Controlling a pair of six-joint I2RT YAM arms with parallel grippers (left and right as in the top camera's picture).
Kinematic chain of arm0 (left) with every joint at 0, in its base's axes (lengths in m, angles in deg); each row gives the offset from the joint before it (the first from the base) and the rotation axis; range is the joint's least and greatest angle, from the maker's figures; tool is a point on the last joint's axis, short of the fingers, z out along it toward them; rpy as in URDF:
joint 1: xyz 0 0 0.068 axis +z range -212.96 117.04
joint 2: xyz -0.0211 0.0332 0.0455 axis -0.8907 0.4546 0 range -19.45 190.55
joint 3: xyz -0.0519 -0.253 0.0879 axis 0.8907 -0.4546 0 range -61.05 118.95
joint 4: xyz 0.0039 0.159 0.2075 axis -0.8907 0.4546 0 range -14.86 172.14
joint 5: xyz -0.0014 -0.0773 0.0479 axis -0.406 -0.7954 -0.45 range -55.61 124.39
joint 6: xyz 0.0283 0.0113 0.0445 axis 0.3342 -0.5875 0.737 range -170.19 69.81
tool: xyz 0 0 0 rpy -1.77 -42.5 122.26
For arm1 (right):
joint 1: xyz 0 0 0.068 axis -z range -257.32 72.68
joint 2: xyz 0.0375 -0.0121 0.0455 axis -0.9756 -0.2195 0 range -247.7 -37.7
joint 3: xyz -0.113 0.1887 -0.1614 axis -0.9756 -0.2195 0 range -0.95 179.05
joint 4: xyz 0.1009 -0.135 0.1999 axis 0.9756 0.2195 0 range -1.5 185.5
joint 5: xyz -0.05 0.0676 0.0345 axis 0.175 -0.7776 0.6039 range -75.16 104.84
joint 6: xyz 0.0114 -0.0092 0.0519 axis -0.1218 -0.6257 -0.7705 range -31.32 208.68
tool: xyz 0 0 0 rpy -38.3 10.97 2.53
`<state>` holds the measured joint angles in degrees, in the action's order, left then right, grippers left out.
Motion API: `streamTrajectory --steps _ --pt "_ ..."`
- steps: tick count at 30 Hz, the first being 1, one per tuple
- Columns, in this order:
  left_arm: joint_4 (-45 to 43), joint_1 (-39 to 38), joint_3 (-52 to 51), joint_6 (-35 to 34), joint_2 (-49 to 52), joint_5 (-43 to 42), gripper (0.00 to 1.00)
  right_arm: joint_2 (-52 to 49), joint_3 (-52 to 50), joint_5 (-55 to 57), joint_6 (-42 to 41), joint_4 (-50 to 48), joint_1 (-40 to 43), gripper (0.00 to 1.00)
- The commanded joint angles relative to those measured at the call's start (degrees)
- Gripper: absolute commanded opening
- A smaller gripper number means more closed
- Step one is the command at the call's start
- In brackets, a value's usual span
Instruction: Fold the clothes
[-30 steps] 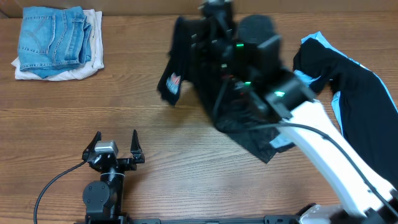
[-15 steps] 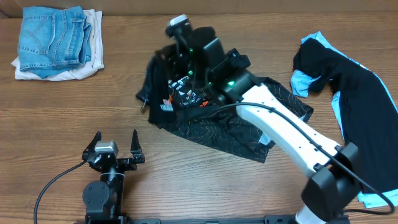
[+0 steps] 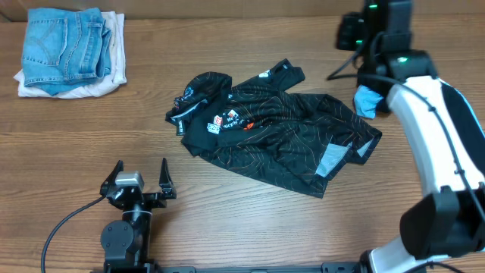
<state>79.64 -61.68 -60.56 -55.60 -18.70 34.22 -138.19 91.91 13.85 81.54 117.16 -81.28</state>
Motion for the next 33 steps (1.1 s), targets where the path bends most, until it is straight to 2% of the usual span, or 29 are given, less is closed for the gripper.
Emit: streamTrajectory --steps 1,6,12,28,33 --pt "0.0 0.4 -0.2 1.1 -0.5 0.2 1.0 -4.9 1.0 -10.8 0.1 0.3 4.2 0.04" --pt "0.0 0.4 -0.2 1.1 -0.5 0.2 1.0 -12.5 1.0 -14.5 0.1 0.4 9.3 0.04" --pt "0.0 0.4 -0.2 1.1 -0.5 0.2 1.0 -19.8 1.0 -14.5 1.5 -0.7 11.6 0.04" --pt "0.0 0.4 -0.2 1.1 -0.5 0.2 1.0 -29.9 1.0 -10.3 1.8 -2.3 18.2 0.04" --pt "0.0 0.4 -0.2 1.1 -0.5 0.2 1.0 -32.1 1.0 -5.0 1.8 -3.5 20.6 0.04"
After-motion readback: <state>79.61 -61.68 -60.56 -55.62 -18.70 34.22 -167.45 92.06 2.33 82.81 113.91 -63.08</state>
